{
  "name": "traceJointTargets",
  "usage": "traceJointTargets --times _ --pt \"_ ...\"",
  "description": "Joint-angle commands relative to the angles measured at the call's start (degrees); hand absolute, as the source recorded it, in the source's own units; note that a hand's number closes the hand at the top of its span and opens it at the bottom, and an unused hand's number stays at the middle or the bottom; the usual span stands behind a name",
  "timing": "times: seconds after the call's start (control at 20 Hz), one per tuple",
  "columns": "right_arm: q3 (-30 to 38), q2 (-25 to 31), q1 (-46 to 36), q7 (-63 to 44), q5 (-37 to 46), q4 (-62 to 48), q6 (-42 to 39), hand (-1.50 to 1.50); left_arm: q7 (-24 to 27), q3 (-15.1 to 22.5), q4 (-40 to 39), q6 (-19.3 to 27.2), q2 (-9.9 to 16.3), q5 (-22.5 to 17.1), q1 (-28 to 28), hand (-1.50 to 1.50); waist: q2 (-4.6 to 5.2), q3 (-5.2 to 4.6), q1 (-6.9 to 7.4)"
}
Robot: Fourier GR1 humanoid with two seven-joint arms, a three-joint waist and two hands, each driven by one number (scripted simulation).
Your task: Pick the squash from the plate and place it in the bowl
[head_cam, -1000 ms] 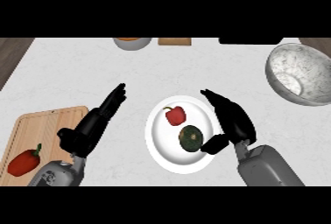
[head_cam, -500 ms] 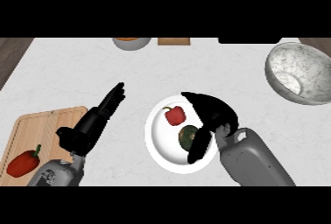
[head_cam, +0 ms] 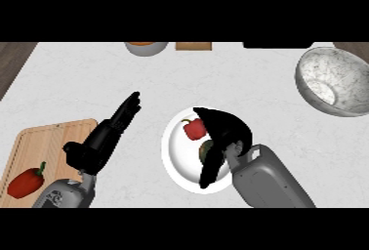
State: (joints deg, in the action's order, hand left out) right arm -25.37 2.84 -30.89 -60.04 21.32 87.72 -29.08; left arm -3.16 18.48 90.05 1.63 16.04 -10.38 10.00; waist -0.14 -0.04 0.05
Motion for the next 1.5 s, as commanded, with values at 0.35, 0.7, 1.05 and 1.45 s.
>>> traceJointTargets --times 0.35,0.7,1.05,1.45 --pt "-5.2 -0.7 5.3 -1.2 13.1 1.8 2.3 -1.5 -1.2 0.4 2.0 -0.9 -2.8 3.2 -1.8 0.0 0.05 0.04 0.02" --pt "-7.1 -1.8 7.9 -2.7 21.2 4.4 2.5 -1.5 3.8 -3.0 -5.6 -3.6 -4.2 3.1 0.0 0.0 0.13 0.01 -0.4" --pt "-2.3 -2.7 5.9 3.4 23.7 -4.7 4.7 -1.5 -2.2 -4.2 -0.2 -4.2 -5.6 4.4 0.5 0.0 0.14 0.04 0.09" --pt "-1.7 -2.8 8.7 9.5 26.5 -10.0 7.8 -1.5 -0.8 -7.7 1.3 -8.0 -5.3 5.5 -3.0 0.0 0.14 0.04 0.14"
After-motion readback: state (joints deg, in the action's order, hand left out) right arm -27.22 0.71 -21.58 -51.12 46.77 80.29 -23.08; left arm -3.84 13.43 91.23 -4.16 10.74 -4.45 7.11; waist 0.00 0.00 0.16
